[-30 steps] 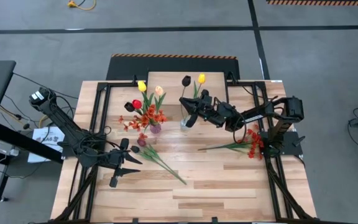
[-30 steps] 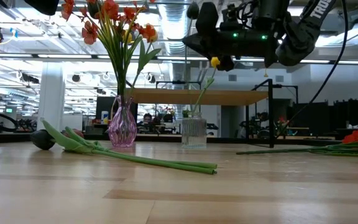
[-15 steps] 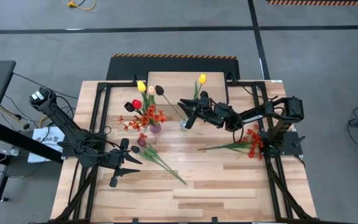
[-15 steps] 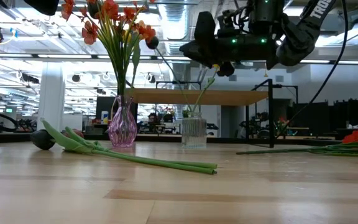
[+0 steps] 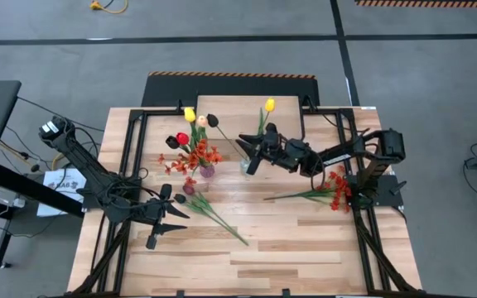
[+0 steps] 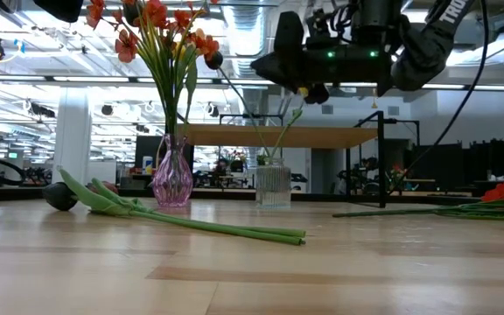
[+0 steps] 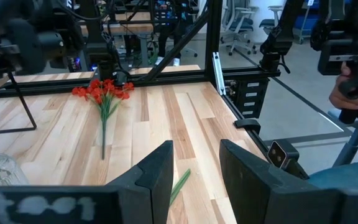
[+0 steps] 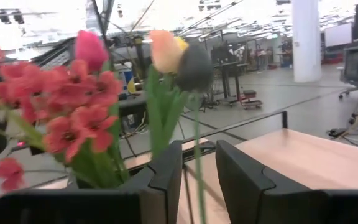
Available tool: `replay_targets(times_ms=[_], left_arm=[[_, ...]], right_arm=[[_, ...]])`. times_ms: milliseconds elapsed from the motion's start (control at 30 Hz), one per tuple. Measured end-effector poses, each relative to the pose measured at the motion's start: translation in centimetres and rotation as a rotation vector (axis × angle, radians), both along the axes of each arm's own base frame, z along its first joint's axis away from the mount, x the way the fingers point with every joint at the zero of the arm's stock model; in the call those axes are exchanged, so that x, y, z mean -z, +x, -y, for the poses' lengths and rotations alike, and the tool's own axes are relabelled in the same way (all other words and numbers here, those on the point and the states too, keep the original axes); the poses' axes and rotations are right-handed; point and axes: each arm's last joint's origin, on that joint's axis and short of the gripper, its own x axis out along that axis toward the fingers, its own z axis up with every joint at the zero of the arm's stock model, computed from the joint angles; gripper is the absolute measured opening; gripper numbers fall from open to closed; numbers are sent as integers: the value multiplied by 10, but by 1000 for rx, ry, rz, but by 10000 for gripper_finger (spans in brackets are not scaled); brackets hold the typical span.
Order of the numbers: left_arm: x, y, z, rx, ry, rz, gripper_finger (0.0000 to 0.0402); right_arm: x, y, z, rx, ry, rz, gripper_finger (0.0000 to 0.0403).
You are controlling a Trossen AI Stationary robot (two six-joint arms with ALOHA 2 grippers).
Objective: Pick and place flowers into a vace then onto a shelf
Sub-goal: Put the black tulip into the transparent vase
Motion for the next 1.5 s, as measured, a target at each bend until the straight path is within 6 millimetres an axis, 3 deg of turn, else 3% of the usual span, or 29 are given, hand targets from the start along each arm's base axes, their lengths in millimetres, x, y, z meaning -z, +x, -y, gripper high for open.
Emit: replay_targets(times_ms=[367,800,1033,1233,1367,1500], left_arm=[[0,0,0,0,-1,1,119],[-1,0,0,0,-9,8,119],[-1,0,0,-1,-18,6,119],[-1,0,0,-1,-18,6,119],[-1,0,0,-2,-17,5,119],[-1,0,0,-2,-21,4,119]], right_arm=[[5,3,-51,-148,-65,-74,91],[37,-9,-123,-364,-27,-389,91],[38,-15,-143,-367,-3,-390,91],[39,-17,-146,-334,32,-393,91],[54,-5,-150,-324,42,-435,91],[72,27,-161,-326,23,-451,91]])
